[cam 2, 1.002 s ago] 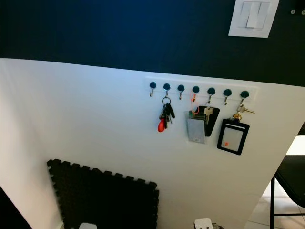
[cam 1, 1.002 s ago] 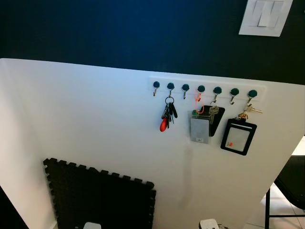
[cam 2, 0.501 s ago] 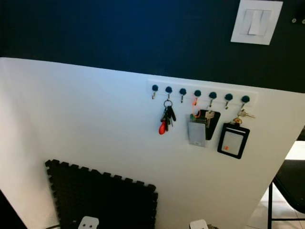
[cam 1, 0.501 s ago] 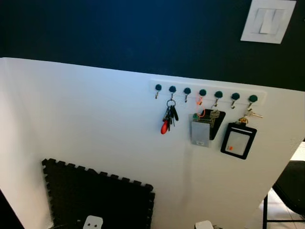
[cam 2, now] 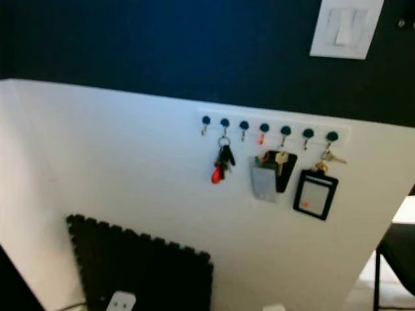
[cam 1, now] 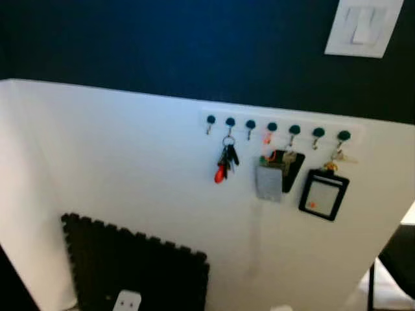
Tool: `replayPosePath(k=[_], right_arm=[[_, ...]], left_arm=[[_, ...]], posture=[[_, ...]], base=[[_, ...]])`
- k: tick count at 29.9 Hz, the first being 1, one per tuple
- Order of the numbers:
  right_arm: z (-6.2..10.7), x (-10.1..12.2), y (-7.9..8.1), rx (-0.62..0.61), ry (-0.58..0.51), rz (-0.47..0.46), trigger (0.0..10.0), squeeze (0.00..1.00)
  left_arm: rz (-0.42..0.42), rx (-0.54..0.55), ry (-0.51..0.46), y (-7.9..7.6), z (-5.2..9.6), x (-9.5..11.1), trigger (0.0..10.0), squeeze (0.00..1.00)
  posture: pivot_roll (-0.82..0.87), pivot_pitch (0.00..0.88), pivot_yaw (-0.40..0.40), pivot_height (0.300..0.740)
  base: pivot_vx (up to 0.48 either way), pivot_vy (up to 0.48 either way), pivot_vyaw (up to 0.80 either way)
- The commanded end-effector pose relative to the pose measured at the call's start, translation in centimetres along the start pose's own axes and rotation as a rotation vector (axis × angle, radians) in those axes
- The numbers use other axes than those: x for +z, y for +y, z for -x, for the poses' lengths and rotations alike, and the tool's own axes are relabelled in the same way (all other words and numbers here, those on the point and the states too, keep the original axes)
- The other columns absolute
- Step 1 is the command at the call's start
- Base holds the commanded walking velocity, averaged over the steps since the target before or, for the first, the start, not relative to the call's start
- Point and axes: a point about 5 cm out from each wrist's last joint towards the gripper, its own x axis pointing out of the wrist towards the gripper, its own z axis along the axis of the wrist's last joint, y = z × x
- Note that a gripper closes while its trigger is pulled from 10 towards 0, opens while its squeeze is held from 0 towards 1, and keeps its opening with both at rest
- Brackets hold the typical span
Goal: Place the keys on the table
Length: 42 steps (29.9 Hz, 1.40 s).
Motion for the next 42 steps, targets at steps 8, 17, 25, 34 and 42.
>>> replayPosePath(k=[8,17,25,34,42], right_arm=[[0.2,-0.2,-0.3,-0.007,-0.005,-0.003,10.0,0.0],[1.4,5.1,-5.0,-0.272,-0.411,-0.007,10.0,0.0],[4.6,10.0,-7.9,-0.433,-0.786,-0.074,10.0,0.0],[8.8,16.1,-6.5,-0.414,-1.143,-0.08,10.0,0.0],[11.2,18.6,-4.0,-0.25,-1.239,-0.135,10.0,0.0]], left_arm=[[-0.038,-0.009,0.004,-0.4,0.1,-0.6,10.0,0.0],[-0.159,-0.131,-0.282,-1.0,1.0,2.8,10.0,0.0],[-0.183,-0.35,-0.664,-3.1,4.2,9.0,10.0,0.0],[-0.25,-0.457,-0.84,-5.0,6.9,12.8,10.0,0.0],[-0.292,-0.559,-0.875,-6.6,9.0,14.0,10.0,0.0]], posture=[[0.06,0.023,-0.001,0.74],[0.07,0.032,0.013,0.74],[0.07,0.049,0.021,0.74],[0.06,0.056,0.032,0.74],[0.05,0.06,0.029,0.74]], base=[[0.0,0.0,0.0],[0.0,0.0,0.0],[0.0,0.0,0.0],[0.0,0.0,0.0],[0.0,0.0,0.0]])
